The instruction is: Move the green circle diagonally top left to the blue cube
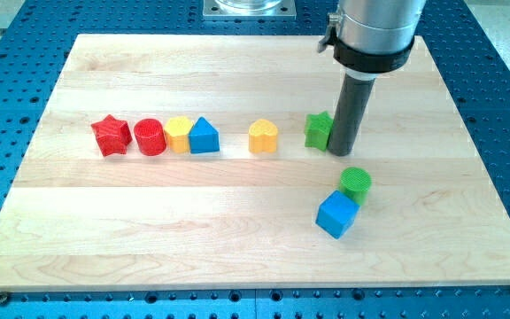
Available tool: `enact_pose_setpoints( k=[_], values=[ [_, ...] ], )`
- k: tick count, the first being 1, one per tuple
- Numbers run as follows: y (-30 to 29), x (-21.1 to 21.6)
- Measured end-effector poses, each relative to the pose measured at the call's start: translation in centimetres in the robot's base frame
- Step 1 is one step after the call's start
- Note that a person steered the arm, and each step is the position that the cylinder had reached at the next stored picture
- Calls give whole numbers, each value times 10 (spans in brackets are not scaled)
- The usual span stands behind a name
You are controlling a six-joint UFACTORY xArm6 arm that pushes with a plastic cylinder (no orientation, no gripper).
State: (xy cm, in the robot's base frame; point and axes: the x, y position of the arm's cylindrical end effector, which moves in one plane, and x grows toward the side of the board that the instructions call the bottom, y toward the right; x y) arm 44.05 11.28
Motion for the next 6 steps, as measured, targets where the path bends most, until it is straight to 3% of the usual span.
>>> enact_pose_setpoints(
  k=[1, 2, 3, 5, 6],
  values=[
    [37, 25],
    [66, 94],
    [18, 97],
    [-45, 39],
    [-68, 48]
  ],
)
